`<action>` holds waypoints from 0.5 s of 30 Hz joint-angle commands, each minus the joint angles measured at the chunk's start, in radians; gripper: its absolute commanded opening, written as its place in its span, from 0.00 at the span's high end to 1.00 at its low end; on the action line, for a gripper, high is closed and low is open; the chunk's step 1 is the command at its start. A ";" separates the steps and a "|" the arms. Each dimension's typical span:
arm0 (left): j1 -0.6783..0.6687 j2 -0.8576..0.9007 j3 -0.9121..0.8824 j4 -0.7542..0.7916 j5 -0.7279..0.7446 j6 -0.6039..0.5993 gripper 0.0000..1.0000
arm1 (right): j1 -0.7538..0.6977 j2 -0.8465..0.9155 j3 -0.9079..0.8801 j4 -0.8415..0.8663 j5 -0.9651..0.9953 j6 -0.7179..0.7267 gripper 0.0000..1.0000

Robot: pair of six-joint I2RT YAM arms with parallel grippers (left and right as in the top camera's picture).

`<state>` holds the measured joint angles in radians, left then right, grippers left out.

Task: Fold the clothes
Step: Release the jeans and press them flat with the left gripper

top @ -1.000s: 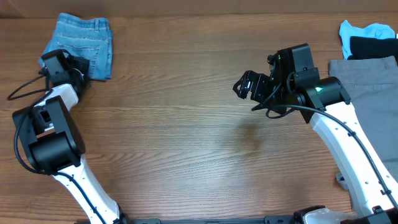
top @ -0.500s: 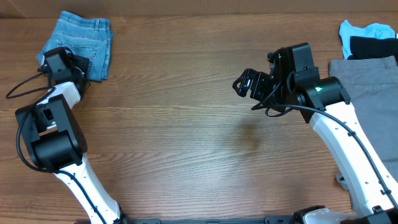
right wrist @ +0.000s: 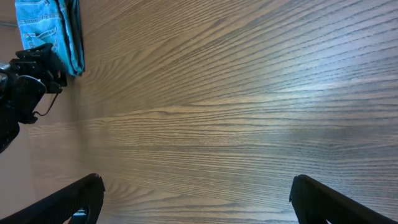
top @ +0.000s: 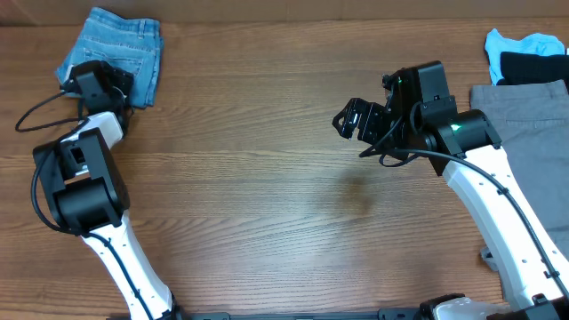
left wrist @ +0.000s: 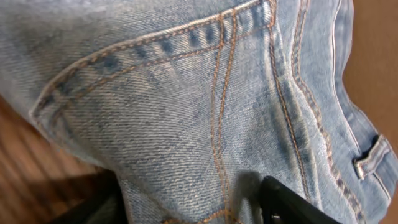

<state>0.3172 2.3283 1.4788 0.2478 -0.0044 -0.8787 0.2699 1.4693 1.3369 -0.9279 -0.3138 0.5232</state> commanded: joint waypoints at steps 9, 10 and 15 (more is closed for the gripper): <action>-0.019 0.072 0.084 -0.167 0.225 0.041 0.20 | 0.005 0.003 0.005 -0.008 -0.003 0.004 0.00; -0.017 0.063 0.084 -0.188 0.222 0.052 0.15 | 0.005 0.003 0.005 -0.010 -0.003 0.004 0.00; -0.002 0.014 0.084 -0.304 0.190 0.094 0.00 | 0.005 0.003 0.005 -0.021 -0.003 0.004 0.00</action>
<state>0.3176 2.3287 1.5963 0.0326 0.1520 -0.8246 0.2699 1.4693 1.3369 -0.9443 -0.3149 0.5236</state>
